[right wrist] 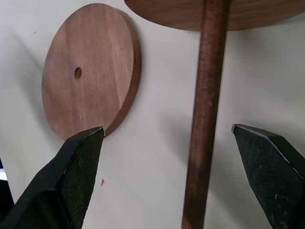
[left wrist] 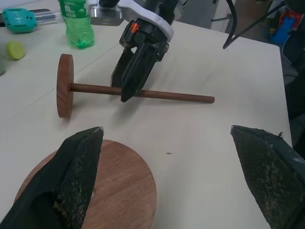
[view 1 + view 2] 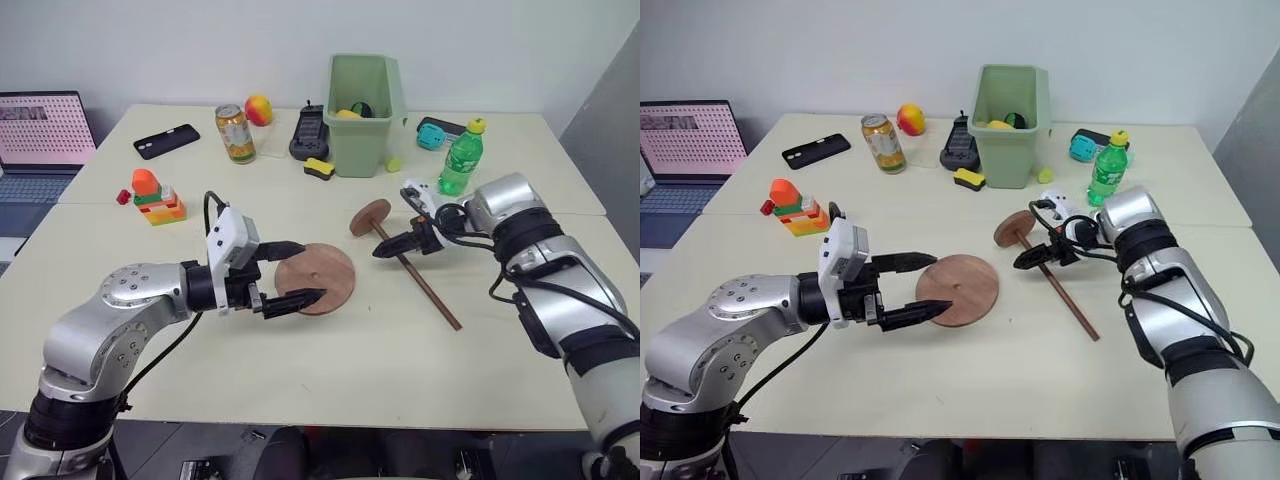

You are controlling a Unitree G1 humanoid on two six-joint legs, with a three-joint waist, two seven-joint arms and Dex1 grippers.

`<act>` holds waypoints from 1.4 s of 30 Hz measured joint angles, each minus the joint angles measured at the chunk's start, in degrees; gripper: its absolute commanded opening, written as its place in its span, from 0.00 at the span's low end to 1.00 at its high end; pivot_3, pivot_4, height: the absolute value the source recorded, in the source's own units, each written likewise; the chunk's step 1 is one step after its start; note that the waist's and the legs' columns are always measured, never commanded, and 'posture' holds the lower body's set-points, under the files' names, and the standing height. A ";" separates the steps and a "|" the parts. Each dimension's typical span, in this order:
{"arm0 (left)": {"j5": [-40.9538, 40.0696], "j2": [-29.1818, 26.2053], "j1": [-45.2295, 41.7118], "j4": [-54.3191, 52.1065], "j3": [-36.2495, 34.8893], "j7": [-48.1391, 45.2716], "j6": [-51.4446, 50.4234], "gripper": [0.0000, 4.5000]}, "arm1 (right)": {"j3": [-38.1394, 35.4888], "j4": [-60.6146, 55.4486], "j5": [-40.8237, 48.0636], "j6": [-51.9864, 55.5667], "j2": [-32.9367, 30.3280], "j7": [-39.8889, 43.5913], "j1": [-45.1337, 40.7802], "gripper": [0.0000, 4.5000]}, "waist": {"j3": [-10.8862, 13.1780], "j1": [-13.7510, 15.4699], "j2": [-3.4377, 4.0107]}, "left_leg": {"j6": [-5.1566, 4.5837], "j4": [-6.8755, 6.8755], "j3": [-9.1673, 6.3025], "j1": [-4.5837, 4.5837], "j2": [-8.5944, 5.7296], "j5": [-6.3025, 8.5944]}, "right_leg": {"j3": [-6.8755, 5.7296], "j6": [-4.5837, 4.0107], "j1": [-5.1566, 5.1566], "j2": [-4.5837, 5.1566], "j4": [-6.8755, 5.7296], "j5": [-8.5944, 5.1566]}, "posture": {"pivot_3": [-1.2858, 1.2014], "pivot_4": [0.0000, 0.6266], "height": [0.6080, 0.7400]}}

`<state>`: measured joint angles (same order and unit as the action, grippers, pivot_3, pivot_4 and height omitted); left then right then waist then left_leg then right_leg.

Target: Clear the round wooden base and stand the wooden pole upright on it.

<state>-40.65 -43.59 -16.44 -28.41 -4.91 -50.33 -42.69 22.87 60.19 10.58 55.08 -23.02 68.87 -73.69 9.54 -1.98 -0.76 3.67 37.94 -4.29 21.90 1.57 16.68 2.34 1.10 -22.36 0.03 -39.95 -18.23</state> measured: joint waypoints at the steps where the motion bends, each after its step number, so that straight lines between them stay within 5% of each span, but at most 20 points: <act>1: -0.09 0.00 0.01 -0.25 -0.03 0.27 -0.21 0.99 | -0.05 1.23 -0.71 -0.90 0.43 0.17 -0.27 1.00 | 0.00 0.04 0.00 | 0.00 0.00 -0.01 0.00 0.00 0.00 | 0.00 0.00 0.00 0.00 0.00 0.00 | 0.52 0.24 1.00; 33: -2.37 0.05 -0.23 -1.43 -0.23 3.33 -1.78 1.00 | -6.04 14.85 -16.11 -14.36 7.09 -0.25 -5.50 0.96 | 0.02 -0.40 0.03 | 0.02 -0.01 0.00 -0.02 0.00 -0.01 | 0.03 0.00 0.00 0.03 -0.02 0.00 | 0.52 0.24 1.00; 42: -3.25 0.05 -1.68 -1.33 -0.20 2.76 -1.77 1.00 | -6.84 15.01 -16.72 -14.48 7.07 -0.22 -5.68 0.54 | 0.02 -0.42 0.04 | 0.02 -0.01 0.00 -0.01 0.00 -0.01 | 0.02 0.00 0.00 0.03 -0.02 0.00 | 0.52 0.24 1.00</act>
<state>-43.90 -43.53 -18.12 -29.74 -5.11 -47.57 -44.46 16.02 75.19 -6.14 40.60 -15.96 68.65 -79.37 9.56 -2.40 -0.72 3.68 37.93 -4.29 21.88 1.57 16.67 2.36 1.10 -22.36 0.06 -39.97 -18.23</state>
